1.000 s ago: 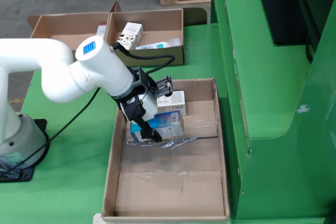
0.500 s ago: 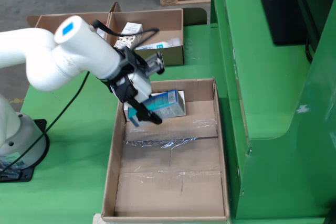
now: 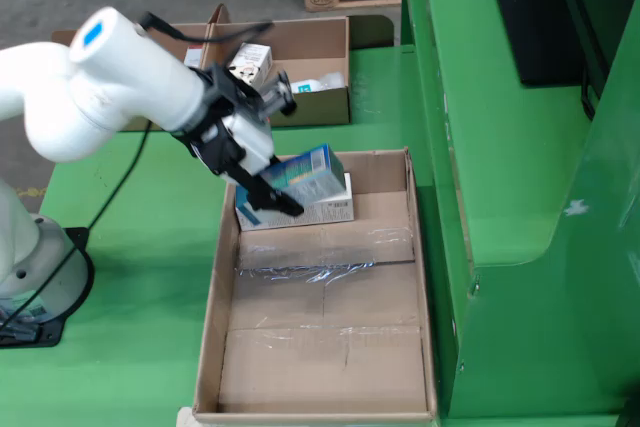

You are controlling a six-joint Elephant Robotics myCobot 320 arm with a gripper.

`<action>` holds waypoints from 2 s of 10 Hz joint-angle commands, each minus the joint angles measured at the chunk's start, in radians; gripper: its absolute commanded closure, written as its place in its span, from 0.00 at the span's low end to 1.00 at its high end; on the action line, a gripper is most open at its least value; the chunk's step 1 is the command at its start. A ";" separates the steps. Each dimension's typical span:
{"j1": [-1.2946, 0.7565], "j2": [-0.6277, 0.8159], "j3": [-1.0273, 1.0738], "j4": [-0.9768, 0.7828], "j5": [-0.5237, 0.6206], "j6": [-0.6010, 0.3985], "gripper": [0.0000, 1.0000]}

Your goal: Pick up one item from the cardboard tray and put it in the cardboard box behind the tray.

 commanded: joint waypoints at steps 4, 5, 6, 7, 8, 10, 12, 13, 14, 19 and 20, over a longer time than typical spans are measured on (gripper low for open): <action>0.022 0.023 0.088 -0.001 0.000 -0.038 1.00; 0.028 0.018 0.096 -0.007 0.000 -0.045 1.00; 0.028 0.018 0.096 -0.007 0.000 -0.045 1.00; 0.040 0.013 0.104 -0.015 0.004 -0.057 1.00; 0.062 0.020 0.099 -0.019 -0.003 -0.063 1.00; 0.144 0.050 0.068 -0.035 -0.031 -0.078 1.00; 0.194 0.051 0.070 -0.054 -0.047 -0.085 1.00; 0.240 0.052 0.081 -0.079 -0.058 -0.093 1.00; 0.278 0.044 0.106 -0.103 -0.064 -0.105 1.00; 0.414 0.075 0.074 -0.139 -0.093 -0.127 1.00; 0.454 0.073 0.074 -0.153 -0.099 -0.133 1.00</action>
